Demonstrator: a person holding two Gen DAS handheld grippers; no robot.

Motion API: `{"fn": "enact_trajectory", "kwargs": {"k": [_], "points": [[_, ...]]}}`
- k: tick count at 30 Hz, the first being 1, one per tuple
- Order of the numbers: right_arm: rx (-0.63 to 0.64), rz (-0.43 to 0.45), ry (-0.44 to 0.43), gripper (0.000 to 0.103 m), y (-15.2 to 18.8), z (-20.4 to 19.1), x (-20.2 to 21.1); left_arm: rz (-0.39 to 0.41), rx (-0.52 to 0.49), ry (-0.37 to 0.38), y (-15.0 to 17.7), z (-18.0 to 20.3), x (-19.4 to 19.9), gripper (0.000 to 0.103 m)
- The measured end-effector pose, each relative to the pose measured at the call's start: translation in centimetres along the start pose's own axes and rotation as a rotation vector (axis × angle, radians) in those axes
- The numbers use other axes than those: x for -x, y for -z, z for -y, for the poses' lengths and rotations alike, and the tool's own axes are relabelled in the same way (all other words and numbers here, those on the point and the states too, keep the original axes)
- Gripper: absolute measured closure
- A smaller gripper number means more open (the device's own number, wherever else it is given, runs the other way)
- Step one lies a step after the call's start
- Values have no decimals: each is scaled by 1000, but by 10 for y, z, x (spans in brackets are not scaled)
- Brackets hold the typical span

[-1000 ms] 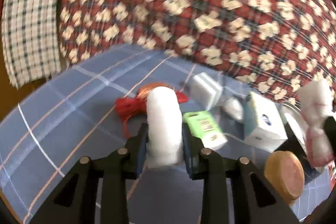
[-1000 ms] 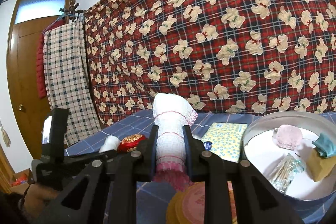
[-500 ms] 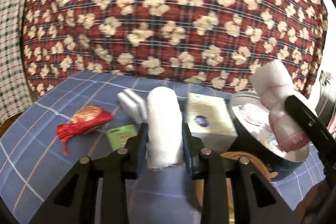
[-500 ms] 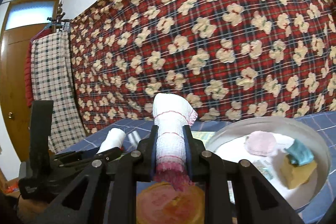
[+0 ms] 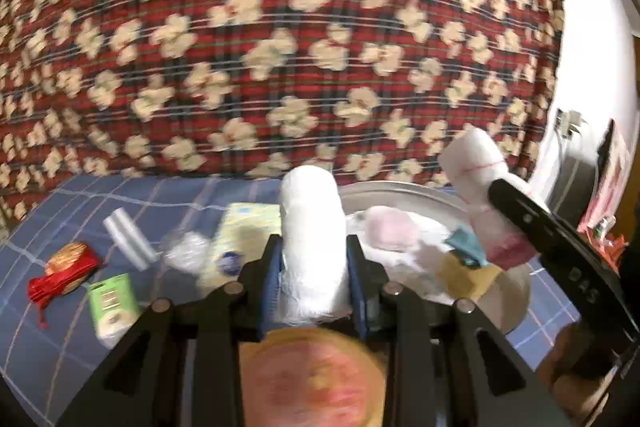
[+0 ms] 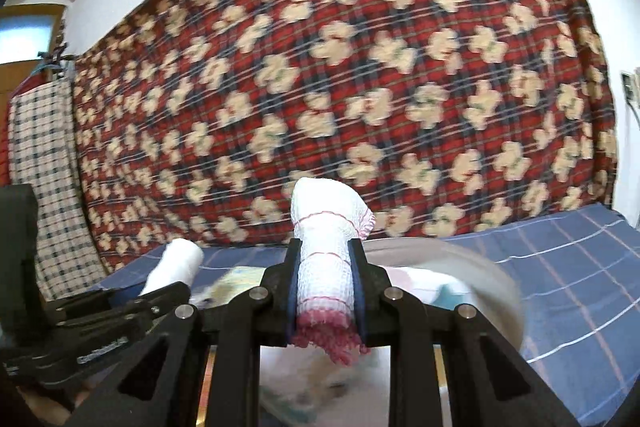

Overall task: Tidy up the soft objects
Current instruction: 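Carry both rolls over the basin and open both tools to drop them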

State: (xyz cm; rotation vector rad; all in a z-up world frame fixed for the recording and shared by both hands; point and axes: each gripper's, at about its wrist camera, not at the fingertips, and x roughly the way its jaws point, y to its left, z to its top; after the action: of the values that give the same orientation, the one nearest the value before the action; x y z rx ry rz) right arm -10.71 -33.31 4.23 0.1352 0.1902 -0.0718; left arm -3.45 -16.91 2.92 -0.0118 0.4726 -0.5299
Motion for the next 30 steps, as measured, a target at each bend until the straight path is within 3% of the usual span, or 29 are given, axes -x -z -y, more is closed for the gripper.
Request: {"fn": "enact_trajectory", "kwargs": {"k": [8, 14, 24, 30], "points": [[-20, -11, 99, 79, -5, 51, 1, -34, -33, 71, -2, 50, -27, 73], [-21, -39, 158, 79, -7, 77, -6, -97, -35, 59, -4, 74, -56, 73], [-59, -143, 159, 79, 3, 90, -24, -154, -78, 29, 5, 91, -78, 73], [-43, -180, 140, 72, 9, 84, -29, -173, -87, 8, 8, 91, -83, 73]]}}
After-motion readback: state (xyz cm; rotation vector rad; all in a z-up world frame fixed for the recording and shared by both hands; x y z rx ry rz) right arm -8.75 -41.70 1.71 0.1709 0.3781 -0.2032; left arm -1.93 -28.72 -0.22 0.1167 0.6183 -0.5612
